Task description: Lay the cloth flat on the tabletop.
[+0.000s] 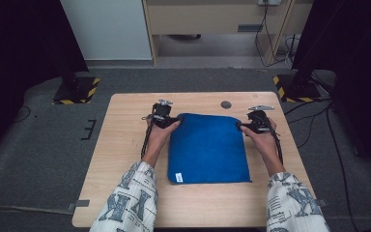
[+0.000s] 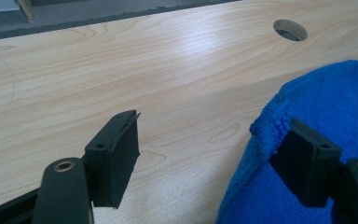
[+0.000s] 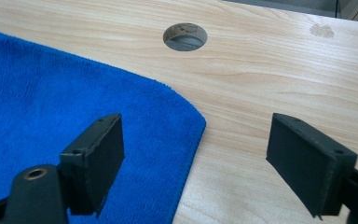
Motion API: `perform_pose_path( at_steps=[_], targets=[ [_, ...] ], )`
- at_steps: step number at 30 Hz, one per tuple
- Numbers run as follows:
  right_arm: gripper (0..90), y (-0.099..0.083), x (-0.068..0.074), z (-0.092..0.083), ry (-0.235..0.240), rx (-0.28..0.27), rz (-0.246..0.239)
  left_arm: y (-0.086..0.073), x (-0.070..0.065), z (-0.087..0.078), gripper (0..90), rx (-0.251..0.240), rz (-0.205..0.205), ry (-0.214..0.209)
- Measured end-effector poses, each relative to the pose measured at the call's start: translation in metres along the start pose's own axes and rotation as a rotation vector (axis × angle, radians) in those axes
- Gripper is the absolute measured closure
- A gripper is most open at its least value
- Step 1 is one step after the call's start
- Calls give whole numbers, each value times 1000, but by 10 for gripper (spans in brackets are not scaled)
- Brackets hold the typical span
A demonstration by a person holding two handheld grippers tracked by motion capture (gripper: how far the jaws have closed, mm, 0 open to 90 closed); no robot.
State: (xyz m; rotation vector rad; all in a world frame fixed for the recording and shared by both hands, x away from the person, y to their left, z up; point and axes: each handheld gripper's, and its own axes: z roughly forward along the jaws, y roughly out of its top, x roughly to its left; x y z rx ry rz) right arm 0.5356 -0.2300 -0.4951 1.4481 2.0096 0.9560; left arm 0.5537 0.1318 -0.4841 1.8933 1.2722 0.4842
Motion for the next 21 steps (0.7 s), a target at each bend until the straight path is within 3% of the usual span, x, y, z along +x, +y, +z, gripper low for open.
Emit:
perform_pose_path(
  at_steps=[5,8,12,18,21],
  targets=[
    [202,-3,8,-5,-5,-11,-36,-1,0,1,203,17,19,9],
    [181,-5,11,-11,26,-20,-46,-1,0,-2,186,20,18,-7],
    [190,-13,21,-18,63,-23,-66,-6,0,-2,175,51,59,18],
    [245,-25,27,-19,73,-18,-74,-16,8,1,163,43,33,13],
    [225,-30,28,-18,81,1,-82,-13,6,3,163,2,-1,-50]
  ],
)
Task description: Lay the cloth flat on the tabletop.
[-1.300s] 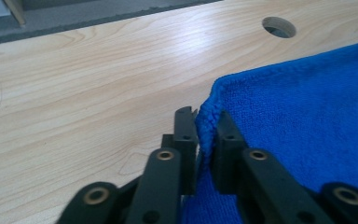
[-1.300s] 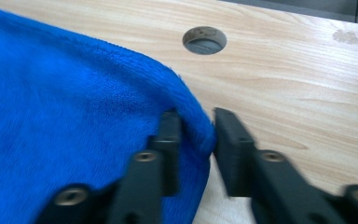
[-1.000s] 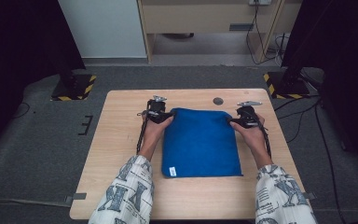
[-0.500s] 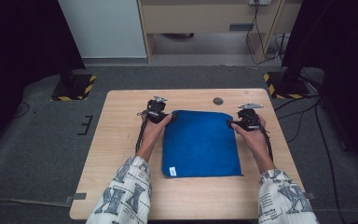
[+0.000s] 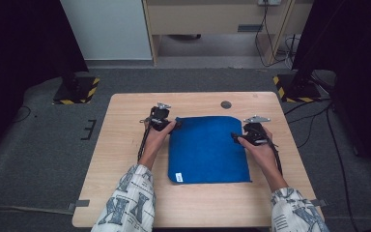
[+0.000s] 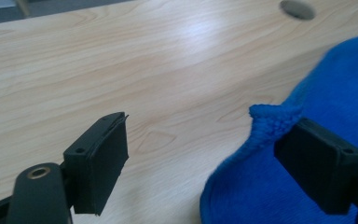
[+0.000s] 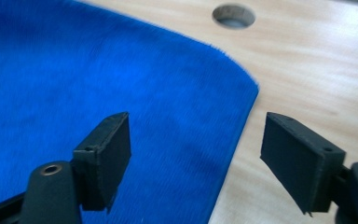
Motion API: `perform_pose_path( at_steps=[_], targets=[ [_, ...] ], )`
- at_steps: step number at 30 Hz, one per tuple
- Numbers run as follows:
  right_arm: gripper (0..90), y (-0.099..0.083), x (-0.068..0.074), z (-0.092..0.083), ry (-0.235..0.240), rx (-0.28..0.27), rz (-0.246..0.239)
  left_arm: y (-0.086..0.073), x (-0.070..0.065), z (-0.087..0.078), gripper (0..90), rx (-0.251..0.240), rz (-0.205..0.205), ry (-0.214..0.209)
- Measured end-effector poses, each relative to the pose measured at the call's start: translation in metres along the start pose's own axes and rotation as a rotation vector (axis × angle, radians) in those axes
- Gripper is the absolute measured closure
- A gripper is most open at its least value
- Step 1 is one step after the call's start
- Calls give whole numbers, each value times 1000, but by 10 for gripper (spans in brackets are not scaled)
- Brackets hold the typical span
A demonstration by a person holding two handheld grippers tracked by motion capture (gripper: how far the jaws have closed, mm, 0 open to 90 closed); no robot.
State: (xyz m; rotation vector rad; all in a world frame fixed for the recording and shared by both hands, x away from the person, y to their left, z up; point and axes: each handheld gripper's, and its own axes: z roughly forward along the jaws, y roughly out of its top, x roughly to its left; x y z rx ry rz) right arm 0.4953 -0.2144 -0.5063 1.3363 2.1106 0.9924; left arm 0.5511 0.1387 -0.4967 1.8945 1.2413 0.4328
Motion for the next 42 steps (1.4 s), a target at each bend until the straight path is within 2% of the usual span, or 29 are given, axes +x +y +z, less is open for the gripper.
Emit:
perform_pose_path(
  at_steps=[1,2,3,4,5,6,7,8,9,14,17,19,21,27,32,35,38,42],
  targets=[
    [221,-1,1,0,-1,2,2,2,-3,2,163,-18,6,-37],
    [218,-4,2,-1,5,-3,7,4,-6,4,163,-20,37,-35],
    [220,-6,3,-3,15,-8,20,4,-9,6,165,-37,72,-13],
    [217,-8,5,-5,22,-14,23,5,-10,7,173,-48,85,-3],
    [217,-10,7,-6,28,-12,12,5,-10,8,174,-43,78,-2],
    [216,-12,8,-7,29,-15,2,5,-10,11,167,-22,69,-5],
    [215,-14,11,-8,31,-10,-7,4,-11,13,164,-4,82,10],
    [215,-16,12,-8,32,-6,-17,2,-12,15,172,29,108,44],
    [215,-17,13,-7,37,-2,-20,1,-11,15,168,44,111,48],
    [217,-16,19,-8,54,-11,-28,0,-4,8,151,32,55,35],
    [202,-15,25,-7,68,-6,-31,4,-1,-4,144,23,46,41],
    [187,-14,30,-7,78,-16,-43,6,1,-13,144,3,36,19],
    [165,-14,34,-7,100,-9,-41,7,2,-21,141,-7,29,-27],
    [130,-11,49,-9,137,4,-84,5,2,-34,109,-10,55,-31],
    [105,-7,59,-10,181,22,-81,2,3,-41,100,-20,55,-30],
    [103,-5,67,-10,202,29,-87,0,0,-43,95,-7,82,-25],
    [98,-3,77,-11,220,22,-106,-2,-1,-47,92,-15,81,-36],
    [98,-1,90,-11,252,25,-135,-2,-3,-50,91,-15,101,-53]
  ],
)
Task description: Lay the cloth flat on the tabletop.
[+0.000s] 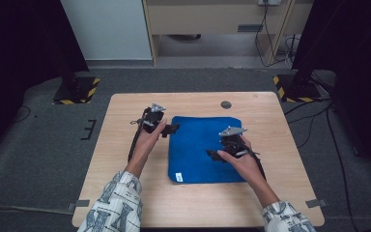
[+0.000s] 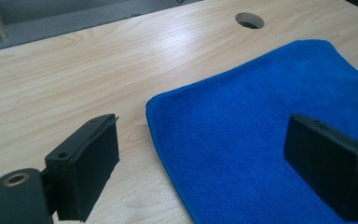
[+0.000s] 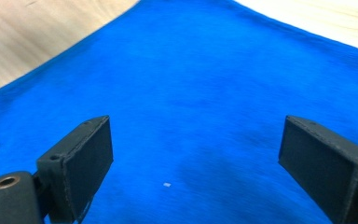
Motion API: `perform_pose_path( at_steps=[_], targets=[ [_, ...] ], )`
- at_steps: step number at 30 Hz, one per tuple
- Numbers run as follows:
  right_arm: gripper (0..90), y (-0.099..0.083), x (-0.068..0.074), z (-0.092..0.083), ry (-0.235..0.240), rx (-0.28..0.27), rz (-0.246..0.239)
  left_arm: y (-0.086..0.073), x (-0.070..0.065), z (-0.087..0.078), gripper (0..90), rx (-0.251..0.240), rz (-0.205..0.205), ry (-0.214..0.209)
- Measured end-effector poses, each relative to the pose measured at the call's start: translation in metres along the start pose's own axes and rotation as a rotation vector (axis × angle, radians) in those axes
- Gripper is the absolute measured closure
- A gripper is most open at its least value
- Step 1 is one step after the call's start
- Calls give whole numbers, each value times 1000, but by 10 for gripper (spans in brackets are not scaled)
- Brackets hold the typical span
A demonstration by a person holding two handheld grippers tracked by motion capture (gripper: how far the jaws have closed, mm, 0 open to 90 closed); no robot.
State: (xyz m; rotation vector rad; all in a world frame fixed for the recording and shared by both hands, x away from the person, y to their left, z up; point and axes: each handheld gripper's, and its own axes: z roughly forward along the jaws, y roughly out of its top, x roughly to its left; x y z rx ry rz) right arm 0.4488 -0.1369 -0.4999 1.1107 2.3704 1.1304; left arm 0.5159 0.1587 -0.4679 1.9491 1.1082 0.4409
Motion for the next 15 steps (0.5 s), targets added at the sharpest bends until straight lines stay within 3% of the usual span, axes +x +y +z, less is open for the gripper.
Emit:
perform_pose_path(
  at_steps=[8,15],
  targets=[
    [90,7,23,6,48,2,-54,-1,2,-5,91,7,-9,6],
    [90,9,27,6,57,12,-62,-5,8,-8,91,11,-28,8]
  ],
)
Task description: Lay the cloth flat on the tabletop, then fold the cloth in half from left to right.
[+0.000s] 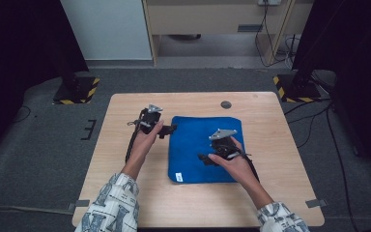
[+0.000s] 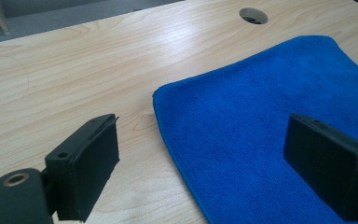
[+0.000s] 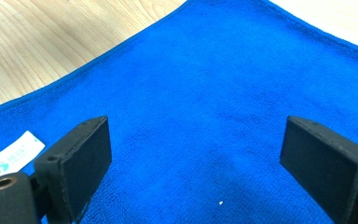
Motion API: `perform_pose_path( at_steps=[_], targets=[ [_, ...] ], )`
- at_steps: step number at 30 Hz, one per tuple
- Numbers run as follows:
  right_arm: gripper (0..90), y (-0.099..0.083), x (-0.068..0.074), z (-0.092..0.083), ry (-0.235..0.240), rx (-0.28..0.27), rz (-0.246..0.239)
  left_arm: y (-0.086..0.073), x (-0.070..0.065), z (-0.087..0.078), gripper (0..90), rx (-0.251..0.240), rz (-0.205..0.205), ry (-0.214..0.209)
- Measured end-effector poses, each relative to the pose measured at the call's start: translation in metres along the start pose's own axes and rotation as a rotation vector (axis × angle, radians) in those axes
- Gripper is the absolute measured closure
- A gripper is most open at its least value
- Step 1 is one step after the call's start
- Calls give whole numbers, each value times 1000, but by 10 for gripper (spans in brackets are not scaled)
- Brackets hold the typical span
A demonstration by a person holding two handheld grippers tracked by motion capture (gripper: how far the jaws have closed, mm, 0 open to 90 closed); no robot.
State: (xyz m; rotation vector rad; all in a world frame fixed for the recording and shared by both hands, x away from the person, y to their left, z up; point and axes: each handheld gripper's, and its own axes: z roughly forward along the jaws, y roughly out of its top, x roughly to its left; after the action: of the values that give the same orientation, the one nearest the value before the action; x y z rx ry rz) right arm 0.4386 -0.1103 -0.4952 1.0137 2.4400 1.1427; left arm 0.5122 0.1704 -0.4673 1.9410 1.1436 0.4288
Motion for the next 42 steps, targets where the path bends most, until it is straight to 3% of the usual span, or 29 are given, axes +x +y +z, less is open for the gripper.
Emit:
perform_pose_path(
  at_steps=[4,10,19,26,31,36,42],
  targets=[
    [92,1,6,2,13,-2,-3,-2,5,-5,91,-3,-9,5],
    [115,5,30,13,66,6,-43,-10,15,-11,90,1,-21,16],
    [350,8,63,18,105,2,-100,-21,25,-23,91,-1,-40,29],
    [435,7,87,18,167,-17,-131,-25,29,-28,92,-29,-72,31],
    [535,3,103,20,188,-22,-136,-30,31,-28,95,-16,-60,36],
    [522,-3,120,21,220,-27,-150,-32,32,-28,94,-16,-76,27],
    [472,-5,132,29,197,-9,-183,-32,31,-26,93,-11,-74,24]
  ],
)
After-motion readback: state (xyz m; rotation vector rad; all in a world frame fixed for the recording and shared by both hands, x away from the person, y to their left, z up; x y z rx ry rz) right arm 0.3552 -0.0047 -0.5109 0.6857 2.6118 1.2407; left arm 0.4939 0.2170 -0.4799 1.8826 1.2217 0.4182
